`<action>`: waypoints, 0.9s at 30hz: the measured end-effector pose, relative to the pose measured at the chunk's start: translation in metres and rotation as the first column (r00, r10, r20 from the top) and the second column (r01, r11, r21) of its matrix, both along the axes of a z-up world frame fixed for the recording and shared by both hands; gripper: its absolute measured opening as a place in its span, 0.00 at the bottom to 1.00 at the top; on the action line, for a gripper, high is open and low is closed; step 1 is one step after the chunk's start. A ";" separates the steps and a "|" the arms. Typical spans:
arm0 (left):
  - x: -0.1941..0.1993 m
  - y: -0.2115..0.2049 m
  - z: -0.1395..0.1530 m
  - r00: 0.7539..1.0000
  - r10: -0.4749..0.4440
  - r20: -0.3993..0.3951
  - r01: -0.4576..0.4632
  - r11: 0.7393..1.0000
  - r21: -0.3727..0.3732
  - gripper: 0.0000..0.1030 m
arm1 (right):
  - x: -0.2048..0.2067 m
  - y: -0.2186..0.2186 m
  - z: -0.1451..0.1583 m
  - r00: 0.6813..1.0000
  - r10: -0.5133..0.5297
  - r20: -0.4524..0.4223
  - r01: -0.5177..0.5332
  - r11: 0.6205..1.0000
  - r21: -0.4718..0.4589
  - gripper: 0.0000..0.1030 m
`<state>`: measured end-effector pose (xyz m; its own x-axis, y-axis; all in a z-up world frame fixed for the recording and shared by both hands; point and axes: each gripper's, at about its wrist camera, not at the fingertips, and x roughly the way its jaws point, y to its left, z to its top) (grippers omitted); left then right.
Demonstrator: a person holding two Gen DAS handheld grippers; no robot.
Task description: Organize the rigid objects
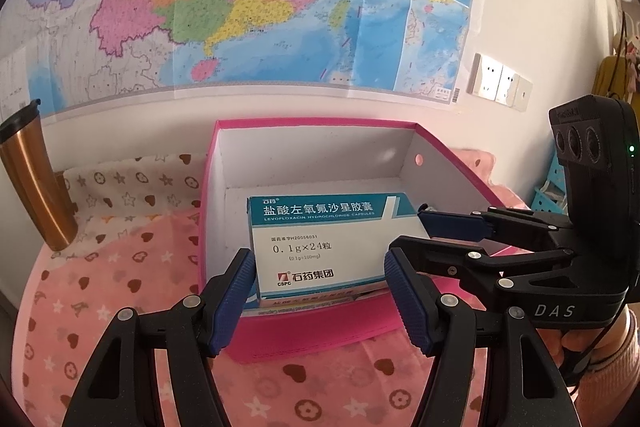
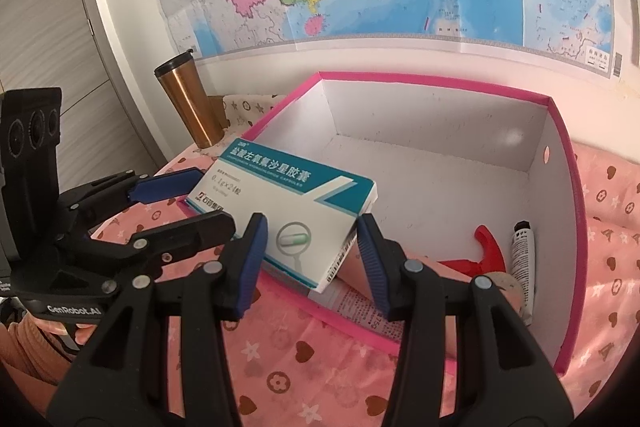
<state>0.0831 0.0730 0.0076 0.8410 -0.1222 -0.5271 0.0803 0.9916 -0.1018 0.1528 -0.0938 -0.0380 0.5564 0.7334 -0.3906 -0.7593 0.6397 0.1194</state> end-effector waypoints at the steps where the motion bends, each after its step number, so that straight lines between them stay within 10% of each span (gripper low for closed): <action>1: 0.001 0.000 -0.001 1.000 0.000 -0.002 0.000 1.000 -0.001 0.65 | 0.001 0.001 0.000 1.000 -0.001 -0.001 0.001 1.000 -0.002 0.48; 27: 0.011 0.007 -0.012 0.999 0.019 -0.044 -0.019 1.000 -0.010 0.65 | 0.011 0.009 -0.004 1.000 -0.002 -0.031 0.001 0.999 -0.032 0.48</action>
